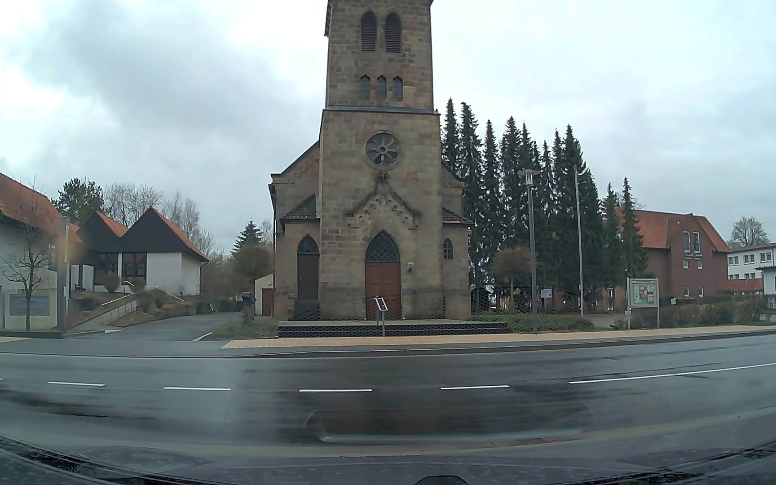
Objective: Follow the waypoints while adhering to traffic rules and regulations
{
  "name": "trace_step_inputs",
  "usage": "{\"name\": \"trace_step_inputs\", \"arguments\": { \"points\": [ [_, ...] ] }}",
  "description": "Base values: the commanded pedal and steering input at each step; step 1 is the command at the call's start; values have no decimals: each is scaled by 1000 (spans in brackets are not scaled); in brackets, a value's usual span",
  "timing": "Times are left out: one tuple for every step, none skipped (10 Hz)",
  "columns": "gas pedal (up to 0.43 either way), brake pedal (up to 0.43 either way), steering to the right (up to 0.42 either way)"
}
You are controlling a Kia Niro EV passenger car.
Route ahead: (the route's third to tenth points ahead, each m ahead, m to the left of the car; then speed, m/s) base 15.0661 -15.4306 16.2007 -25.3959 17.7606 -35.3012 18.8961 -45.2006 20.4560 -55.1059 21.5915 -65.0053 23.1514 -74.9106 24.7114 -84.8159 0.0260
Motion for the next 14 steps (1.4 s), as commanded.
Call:
{"name": "trace_step_inputs", "arguments": {
  "points": [
    [0,207,-4],
    [0,207,-4],
    [0,207,-4],
    [0,201,-4],
    [0,207,-4],
    [0,207,-4],
    [0,207,-3],
    [0,213,-2],
    [0,207,-3],
    [0,213,-3],
    [0,213,-3],
    [0,213,-3],
    [0,213,-3],
    [0,213,-3]
  ]
}}
